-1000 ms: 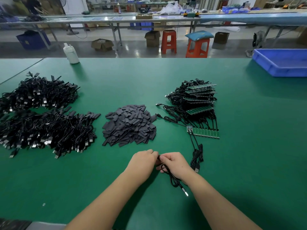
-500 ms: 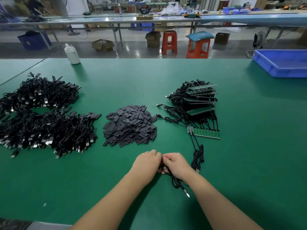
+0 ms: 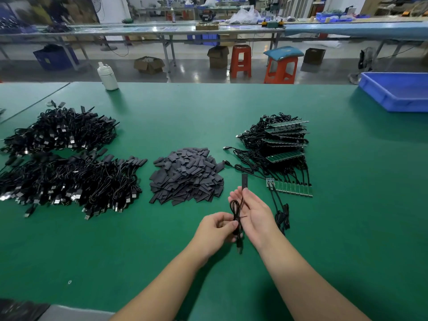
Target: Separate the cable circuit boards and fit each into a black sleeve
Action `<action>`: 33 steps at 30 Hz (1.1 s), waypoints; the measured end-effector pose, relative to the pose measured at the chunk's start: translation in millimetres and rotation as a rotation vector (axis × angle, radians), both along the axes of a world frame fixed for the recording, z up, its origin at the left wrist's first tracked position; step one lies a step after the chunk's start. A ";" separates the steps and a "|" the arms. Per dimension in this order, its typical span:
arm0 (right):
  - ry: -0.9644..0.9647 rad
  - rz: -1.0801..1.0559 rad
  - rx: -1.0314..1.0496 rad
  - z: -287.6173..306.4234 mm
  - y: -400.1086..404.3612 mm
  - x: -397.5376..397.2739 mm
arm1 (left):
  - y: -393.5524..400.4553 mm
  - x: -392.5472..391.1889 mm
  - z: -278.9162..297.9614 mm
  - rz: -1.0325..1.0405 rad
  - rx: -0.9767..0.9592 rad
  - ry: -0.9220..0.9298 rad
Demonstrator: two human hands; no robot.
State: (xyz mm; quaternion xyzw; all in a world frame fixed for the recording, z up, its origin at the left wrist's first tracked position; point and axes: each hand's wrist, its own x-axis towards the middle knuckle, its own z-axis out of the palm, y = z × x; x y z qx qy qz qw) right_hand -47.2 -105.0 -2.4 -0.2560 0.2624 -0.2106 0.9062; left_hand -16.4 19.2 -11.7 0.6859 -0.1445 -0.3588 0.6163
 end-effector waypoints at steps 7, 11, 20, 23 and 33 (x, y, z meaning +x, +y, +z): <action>0.691 0.271 -1.372 2.8 -35.5 -10.0 | 35.5 53.1 34.2 0.234 0.119 -0.227; 1.144 0.584 -1.907 -15.5 -80.7 -42.1 | 92.0 125.5 54.3 0.460 0.406 -0.650; 1.123 0.438 -1.741 -10.0 -89.4 -71.0 | 169.4 207.1 34.7 0.460 1.164 -0.700; 1.091 0.404 -1.452 -8.6 -84.0 -64.8 | 155.0 195.3 30.0 0.552 1.077 -0.949; 0.543 0.331 -0.868 8.9 -54.0 -43.8 | 5.4 77.8 26.1 -0.078 0.366 -0.557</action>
